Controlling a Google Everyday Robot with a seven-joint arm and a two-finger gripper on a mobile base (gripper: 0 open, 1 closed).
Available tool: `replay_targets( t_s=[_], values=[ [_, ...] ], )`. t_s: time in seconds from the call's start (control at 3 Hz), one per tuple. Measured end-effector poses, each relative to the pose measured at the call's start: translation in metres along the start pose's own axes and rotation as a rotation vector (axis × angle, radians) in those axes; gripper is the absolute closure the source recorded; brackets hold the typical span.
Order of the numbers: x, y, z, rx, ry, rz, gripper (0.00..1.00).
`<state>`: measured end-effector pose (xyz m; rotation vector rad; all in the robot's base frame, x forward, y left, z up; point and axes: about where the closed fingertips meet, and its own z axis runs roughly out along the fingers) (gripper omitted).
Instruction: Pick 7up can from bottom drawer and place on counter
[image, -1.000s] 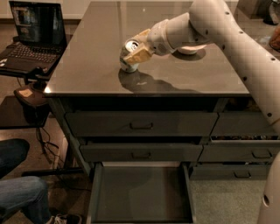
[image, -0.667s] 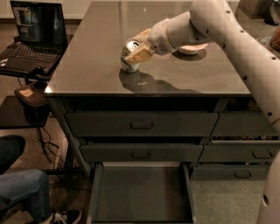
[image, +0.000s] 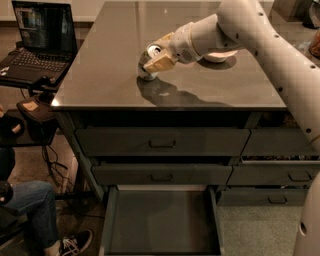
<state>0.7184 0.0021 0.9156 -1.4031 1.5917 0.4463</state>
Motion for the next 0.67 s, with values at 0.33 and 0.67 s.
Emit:
replay_targets(
  t_s=[0.33, 0.67],
  values=[
    [0.0, 0.0, 0.0001, 0.0, 0.0, 0.0, 0.0],
    [0.0, 0.0, 0.0001, 0.0, 0.0, 0.0, 0.0]
  ],
)
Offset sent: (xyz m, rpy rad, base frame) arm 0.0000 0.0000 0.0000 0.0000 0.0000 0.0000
